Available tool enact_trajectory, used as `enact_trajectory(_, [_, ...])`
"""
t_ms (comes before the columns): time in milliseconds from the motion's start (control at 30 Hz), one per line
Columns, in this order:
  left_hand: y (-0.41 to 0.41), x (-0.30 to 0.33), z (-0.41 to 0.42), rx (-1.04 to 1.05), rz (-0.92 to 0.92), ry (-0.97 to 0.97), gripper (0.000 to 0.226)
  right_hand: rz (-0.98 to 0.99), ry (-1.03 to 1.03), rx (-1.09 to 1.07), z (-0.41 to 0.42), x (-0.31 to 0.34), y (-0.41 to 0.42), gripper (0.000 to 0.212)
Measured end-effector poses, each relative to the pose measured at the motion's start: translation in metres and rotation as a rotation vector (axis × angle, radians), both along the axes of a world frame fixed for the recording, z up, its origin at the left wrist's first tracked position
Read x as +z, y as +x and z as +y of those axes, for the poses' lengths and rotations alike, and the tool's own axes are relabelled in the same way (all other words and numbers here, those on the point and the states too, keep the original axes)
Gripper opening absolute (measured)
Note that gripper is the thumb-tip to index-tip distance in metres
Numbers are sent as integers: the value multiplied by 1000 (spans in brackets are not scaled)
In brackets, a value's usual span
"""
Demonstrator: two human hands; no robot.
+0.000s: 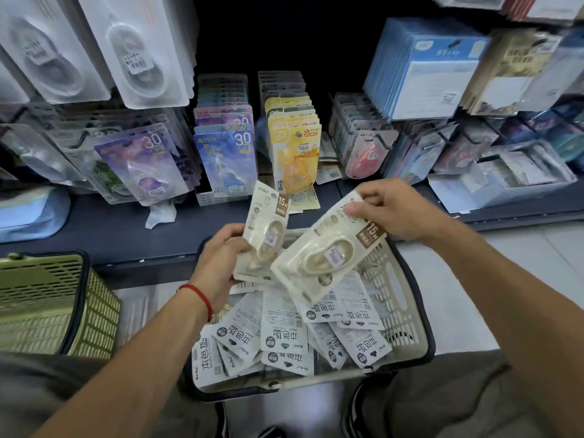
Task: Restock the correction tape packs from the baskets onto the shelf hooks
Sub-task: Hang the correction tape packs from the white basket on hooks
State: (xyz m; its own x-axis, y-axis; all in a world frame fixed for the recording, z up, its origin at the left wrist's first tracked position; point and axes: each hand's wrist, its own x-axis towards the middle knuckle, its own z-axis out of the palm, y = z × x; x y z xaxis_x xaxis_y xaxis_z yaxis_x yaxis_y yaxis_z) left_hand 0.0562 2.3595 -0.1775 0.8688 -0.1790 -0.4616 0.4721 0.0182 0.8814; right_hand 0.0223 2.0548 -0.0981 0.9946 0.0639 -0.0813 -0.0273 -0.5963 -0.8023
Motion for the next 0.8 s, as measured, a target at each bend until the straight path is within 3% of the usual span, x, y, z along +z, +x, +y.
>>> enact_trajectory(67, [-4,-5,-5,-82,97,-120,29,-55,-94,-14,22,-9,-2,34])
enact_trajectory(167, [-14,-12,-3,-300,176,-223,24,-90,-293,-95,53,-30,2,23])
enact_trajectory(233, [-19,-18,0,-370,135,-151,53,-130,-299,-181,63,-47,4,29])
enact_trajectory(333, [-17,-20,9,-284,111,-92,69,-180,-233,-265,59,-65,-1,27])
enact_trajectory(367, [-14,-20,15,-215,117,-88,71,-106,-305,-191,52,-76,-6,32])
enact_trajectory(433, [-7,-20,29,-87,114,-98,70,153,-495,157,43,-99,-22,60])
enact_trajectory(533, [-1,-20,45,2,101,-163,68,382,-583,497,47,-134,-48,98])
enact_trajectory(600, [-1,-20,48,16,93,-202,69,391,-568,506,51,-137,-52,89])
enact_trajectory(700, [-2,-18,47,39,73,-204,64,219,-556,442,46,-97,-36,34])
enact_trajectory(733, [-3,-16,45,46,59,-195,65,139,-525,374,42,-78,-29,26])
enact_trajectory(800, [-4,-9,40,41,26,-198,68,-63,-416,193,32,-37,-13,34])
